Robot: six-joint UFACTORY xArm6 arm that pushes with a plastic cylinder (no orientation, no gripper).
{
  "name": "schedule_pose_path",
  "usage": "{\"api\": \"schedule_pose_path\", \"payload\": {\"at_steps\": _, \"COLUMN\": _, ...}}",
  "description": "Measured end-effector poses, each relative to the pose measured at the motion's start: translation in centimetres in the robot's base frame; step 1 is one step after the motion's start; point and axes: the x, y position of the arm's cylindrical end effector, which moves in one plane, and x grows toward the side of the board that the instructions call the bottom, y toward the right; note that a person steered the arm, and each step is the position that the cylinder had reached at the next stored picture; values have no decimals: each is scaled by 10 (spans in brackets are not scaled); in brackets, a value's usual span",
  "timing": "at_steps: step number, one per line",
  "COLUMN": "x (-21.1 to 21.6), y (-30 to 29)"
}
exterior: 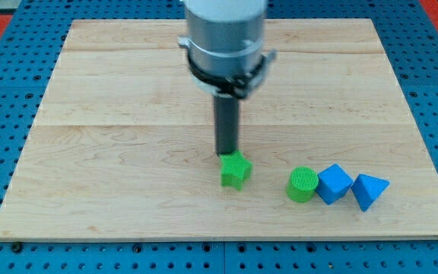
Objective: Adjust the green blocks and blue blocks to form a horizontal line
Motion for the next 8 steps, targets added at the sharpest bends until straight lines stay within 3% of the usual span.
{"api": "schedule_pose_path", "payload": {"at_steps": 1, "x": 17, "y": 10}}
{"api": "schedule_pose_path", "payload": {"at_steps": 2, "x": -32, "y": 33}}
{"api": "schedule_pose_path", "payload": {"at_steps": 3, "x": -23, "y": 96}}
{"api": "schedule_pose_path", "payload": {"at_steps": 4, "x": 21, "y": 94}}
{"api": "schedule_pose_path", "payload": {"at_steps": 5, "x": 32, "y": 97}}
{"api": "schedule_pose_path", "payload": {"at_steps": 6, "x": 11, "y": 108}}
{"api": "schedule_pose_path", "payload": {"at_steps": 7, "x": 15, "y": 143}}
{"api": "schedule_pose_path", "payload": {"at_steps": 8, "x": 40, "y": 146}}
